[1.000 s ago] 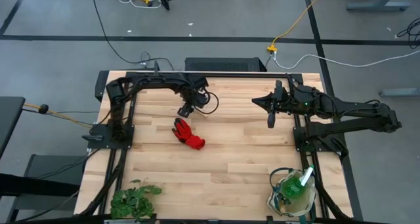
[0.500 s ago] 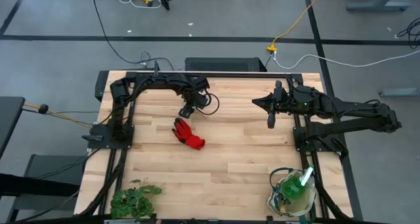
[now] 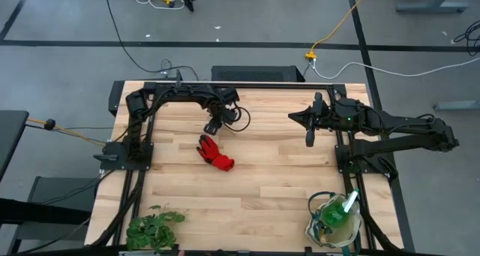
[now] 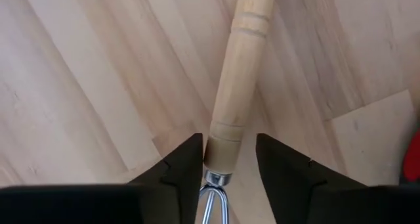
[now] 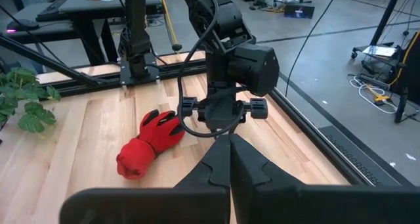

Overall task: Pick & Place Garden tools in Gardening bag
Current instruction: Put the hand rake into the gardening bag

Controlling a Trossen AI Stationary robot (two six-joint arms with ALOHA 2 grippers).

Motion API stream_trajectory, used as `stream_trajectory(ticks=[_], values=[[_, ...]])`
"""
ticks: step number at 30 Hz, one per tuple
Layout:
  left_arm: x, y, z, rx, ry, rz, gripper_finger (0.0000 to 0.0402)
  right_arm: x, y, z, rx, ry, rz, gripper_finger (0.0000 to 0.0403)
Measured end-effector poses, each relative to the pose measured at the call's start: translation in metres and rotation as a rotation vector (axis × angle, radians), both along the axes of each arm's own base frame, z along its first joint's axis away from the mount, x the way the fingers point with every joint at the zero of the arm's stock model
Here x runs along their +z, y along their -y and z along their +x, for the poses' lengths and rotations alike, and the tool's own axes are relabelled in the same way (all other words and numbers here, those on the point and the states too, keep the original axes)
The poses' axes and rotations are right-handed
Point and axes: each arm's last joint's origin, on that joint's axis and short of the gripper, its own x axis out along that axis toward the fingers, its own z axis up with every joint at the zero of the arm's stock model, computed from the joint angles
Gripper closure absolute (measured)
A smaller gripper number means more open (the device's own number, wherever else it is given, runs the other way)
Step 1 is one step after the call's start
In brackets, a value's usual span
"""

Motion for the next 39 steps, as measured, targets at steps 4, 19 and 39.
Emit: stream_trajectory(ticks=[4, 19, 39], values=[[0.0, -0.0002, -0.0001, -0.004, -0.004, 0.008, 0.027, 0.0, 0.0, 0.0, 0.0, 0.0, 0.0, 0.0403], [0.0, -0.0002, -0.0001, -0.008, -0.004, 0.008, 0.028, 0.0001, 0.0, 0.0, 0.0, 0.001, 0.0, 0.0403], [0.0002, 0.0002, 0.0001, -0.033, -0.004, 0.012, 0.032, 0.0001, 0.0, 0.0, 0.0, 0.001, 0.0, 0.0403]])
